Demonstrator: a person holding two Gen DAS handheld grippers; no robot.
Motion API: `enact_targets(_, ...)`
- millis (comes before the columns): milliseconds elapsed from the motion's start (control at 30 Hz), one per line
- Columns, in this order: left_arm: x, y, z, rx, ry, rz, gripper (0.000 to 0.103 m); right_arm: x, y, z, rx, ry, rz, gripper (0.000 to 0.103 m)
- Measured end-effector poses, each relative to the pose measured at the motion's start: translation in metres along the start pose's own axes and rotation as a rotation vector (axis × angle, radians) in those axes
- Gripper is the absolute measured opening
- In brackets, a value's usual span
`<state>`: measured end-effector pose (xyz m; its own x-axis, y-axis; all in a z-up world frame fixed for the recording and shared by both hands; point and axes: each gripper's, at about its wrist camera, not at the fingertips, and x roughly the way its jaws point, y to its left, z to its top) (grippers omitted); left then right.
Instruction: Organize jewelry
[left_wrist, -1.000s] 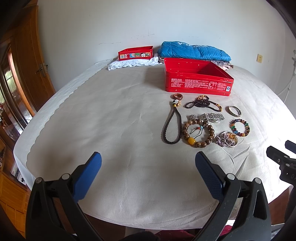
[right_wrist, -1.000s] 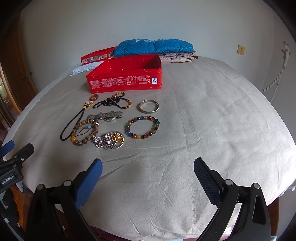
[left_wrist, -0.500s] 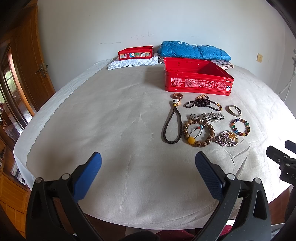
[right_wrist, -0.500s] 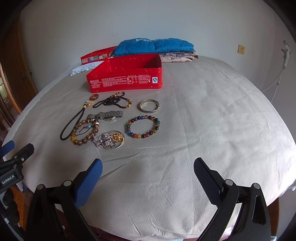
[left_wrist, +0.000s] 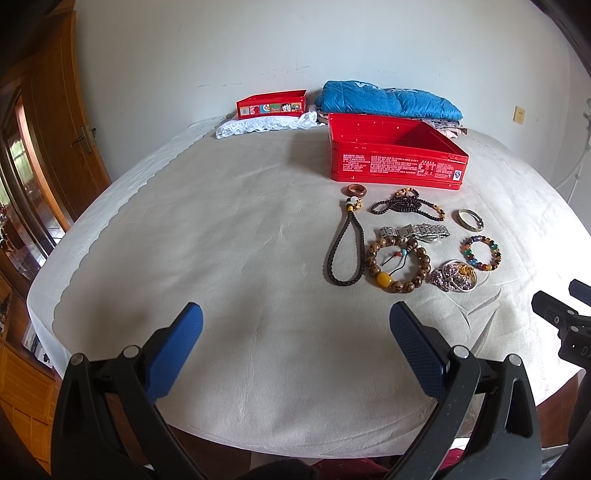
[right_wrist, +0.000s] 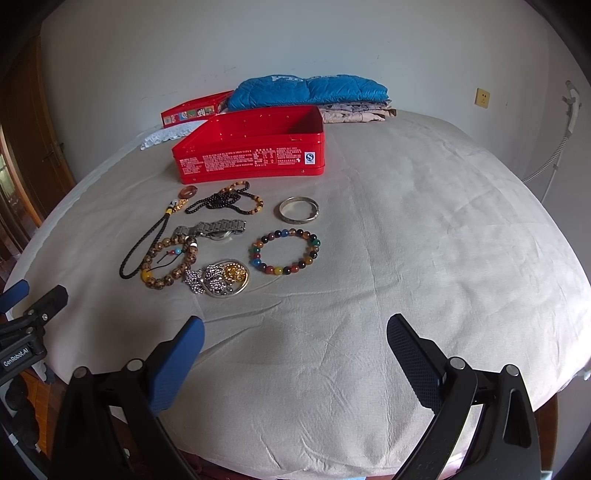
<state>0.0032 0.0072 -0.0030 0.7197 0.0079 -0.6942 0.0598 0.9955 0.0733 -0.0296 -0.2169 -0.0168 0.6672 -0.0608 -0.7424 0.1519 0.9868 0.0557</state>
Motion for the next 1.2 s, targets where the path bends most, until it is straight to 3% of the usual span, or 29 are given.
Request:
enact_targets(400,0.007,0.000,-0.001,0.004,0.009,0.003,0.100,0.009,0.000,0.004,-0.009,0.023,0.015,0.099)
enact_targets(567,0.018,0.014,0.006,-0.032,0.046,-0.051,0.100,0.018,-0.006,0.015,-0.026,0.060,0.033,0.099)
enact_targets(767,0.050,0.024,0.029,-0.032,0.136,-0.074,0.100,0.040,-0.019,0.039,-0.012,0.157,0.161,0.099)
enact_targets(933,0.078,0.014,0.067,-0.008,0.178,-0.109,0.099,0.051,-0.022,0.060,-0.008,0.169,0.184,0.099)
enact_targets(1000,0.096,0.005,0.084,0.009,0.211,-0.122,0.094,0.059,-0.024,0.070,-0.001,0.187,0.204,0.094)
enact_targets(1067,0.111,0.000,0.094,0.012,0.252,-0.139,0.077,0.069,-0.029,0.078,0.020,0.217,0.219,0.088)
enact_targets(1200,0.151,-0.014,0.110,0.014,0.360,-0.184,0.073,0.089,-0.039,0.095,0.056,0.265,0.237,0.078)
